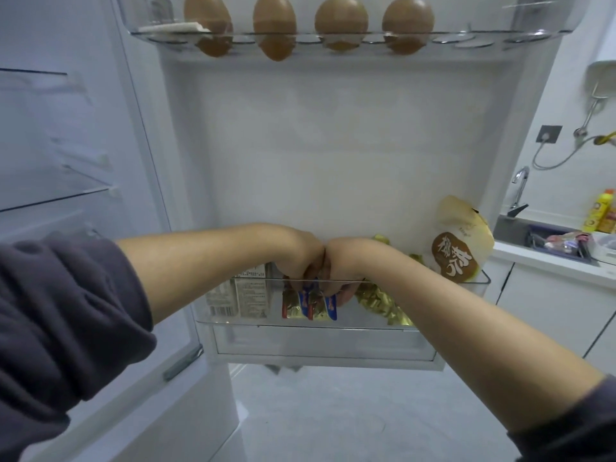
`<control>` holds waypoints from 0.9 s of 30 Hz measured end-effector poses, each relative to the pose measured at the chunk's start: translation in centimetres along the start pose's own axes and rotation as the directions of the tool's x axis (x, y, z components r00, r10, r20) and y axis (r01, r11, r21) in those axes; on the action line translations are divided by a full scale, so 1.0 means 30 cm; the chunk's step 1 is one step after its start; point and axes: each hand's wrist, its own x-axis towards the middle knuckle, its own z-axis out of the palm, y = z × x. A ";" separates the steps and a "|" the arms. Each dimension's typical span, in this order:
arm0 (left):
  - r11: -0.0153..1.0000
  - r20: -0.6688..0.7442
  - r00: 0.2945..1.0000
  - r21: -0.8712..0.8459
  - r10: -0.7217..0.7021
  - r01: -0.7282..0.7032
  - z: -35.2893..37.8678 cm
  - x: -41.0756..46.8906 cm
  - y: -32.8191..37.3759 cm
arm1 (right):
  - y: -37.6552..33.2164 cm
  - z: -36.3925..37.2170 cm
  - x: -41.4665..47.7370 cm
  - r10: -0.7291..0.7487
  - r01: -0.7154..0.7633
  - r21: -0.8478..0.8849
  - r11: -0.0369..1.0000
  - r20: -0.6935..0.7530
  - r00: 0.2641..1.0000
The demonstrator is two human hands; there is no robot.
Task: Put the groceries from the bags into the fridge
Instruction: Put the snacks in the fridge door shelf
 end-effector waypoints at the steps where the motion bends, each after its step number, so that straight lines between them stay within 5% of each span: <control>1: 1.000 0.001 1.000 -0.001 0.002 -0.002 0.001 -0.001 -0.001 | 0.000 0.001 -0.004 -0.001 0.001 0.013 1.000 0.004 1.000; 21: 1.000 0.037 0.999 0.007 -0.009 0.009 0.008 -0.024 0.005 | -0.033 0.001 -0.010 0.084 -0.084 0.001 0.996 0.039 0.996; 27: 0.995 -0.083 0.994 0.066 -0.074 0.080 -0.049 -0.081 0.006 | -0.033 -0.043 -0.105 -0.007 -0.002 -0.041 0.999 -0.212 0.977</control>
